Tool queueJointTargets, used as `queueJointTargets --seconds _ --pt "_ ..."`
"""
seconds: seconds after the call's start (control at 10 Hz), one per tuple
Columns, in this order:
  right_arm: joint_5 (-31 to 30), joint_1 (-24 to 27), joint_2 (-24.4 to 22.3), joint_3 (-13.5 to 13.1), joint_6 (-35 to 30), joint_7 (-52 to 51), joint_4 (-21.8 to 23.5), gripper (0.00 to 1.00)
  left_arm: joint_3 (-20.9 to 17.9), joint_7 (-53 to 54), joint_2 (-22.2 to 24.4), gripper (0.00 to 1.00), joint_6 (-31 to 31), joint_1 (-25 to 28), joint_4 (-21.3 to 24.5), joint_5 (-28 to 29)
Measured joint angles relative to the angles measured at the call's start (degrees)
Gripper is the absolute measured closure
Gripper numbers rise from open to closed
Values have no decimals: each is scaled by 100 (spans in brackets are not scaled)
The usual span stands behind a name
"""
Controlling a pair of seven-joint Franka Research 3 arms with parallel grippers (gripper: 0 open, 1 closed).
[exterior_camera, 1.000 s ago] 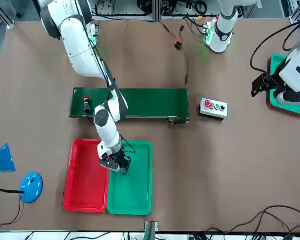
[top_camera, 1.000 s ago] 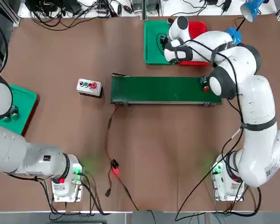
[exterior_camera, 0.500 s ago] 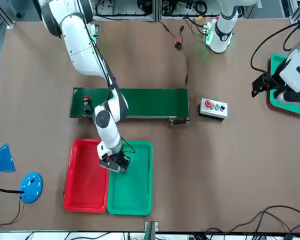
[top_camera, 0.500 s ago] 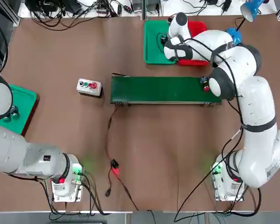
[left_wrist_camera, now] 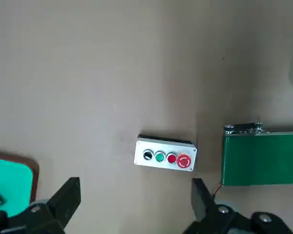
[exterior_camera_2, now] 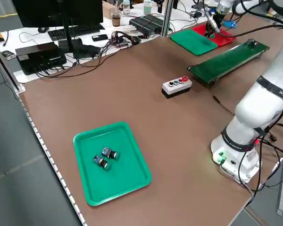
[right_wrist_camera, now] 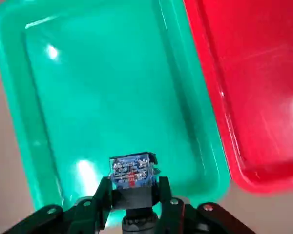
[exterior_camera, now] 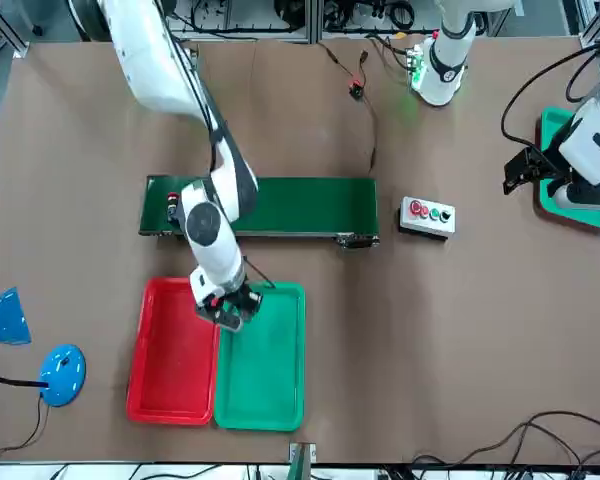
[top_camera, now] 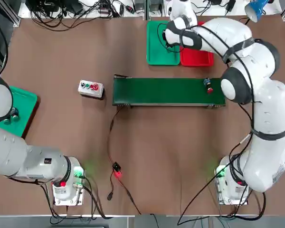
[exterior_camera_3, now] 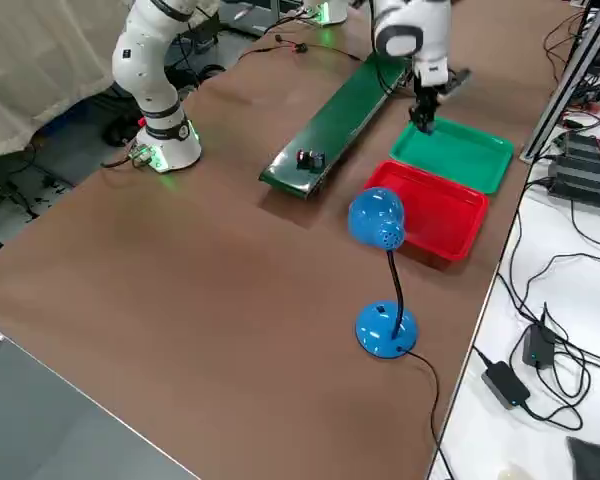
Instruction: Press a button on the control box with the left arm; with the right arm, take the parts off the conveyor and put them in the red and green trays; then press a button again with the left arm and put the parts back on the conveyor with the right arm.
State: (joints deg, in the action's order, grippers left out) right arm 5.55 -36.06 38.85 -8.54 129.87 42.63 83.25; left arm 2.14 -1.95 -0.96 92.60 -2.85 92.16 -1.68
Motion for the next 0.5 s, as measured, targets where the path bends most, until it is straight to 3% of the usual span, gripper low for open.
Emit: queueJointTargets --seconds 0.3,0.5 --pt "3 -551 -803 17 -271 357 609 57 0 0 -7 0 0 0 -3 0" --pt "3 -1036 -1028 34 -165 913 855 57 2 0 -9 0 0 -2 -4 0"
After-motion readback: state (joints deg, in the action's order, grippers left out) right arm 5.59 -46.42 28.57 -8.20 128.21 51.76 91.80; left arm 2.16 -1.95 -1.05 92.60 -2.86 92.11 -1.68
